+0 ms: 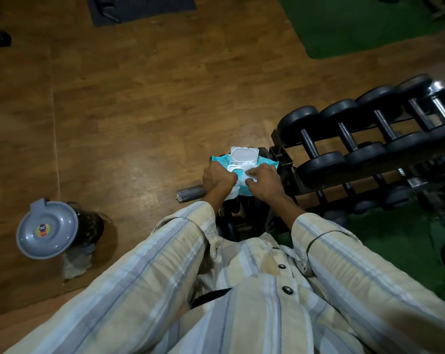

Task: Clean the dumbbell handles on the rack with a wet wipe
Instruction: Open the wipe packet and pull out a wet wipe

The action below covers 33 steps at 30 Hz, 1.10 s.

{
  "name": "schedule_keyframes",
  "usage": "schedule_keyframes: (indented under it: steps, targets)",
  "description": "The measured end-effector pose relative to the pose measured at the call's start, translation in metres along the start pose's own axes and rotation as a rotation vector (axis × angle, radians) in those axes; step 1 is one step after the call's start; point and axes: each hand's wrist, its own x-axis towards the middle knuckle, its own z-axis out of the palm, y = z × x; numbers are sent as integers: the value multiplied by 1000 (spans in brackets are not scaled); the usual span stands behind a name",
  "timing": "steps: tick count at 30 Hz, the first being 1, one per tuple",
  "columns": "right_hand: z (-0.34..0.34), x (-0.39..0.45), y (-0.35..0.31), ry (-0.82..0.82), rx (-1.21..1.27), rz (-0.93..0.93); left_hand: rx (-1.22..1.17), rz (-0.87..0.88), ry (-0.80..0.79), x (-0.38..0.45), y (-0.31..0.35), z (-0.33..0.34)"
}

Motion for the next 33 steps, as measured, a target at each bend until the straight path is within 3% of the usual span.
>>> schedule_keyframes:
  steps: [3, 11, 14, 16, 18, 20, 28, 33]
  targets:
    - [1, 0, 4, 40, 57, -33, 14, -5, 28, -2, 1, 0]
    - [-6, -9, -9, 395, 294, 29, -116, -31, 93, -4, 2, -5]
    - [-15, -3, -15, 287, 626, 194, -286, -38, 102, 0, 10, -5]
    - [-24, 0, -19, 117, 969, 344, -413, -2, 95, 3, 21, -4]
    - [-34, -1, -16, -75, 1126, 413, -512, 26, 82, 4, 34, -1]
    - [-39, -2, -5, -144, 1147, 402, -597, 31, 61, 1, 44, 5]
    - [-61, -8, 53, -69, 1249, 345, -697, 25, -37, -26, 64, 34]
    - [-77, -17, 90, -243, 1253, 268, -722, 31, 62, -54, 77, 69]
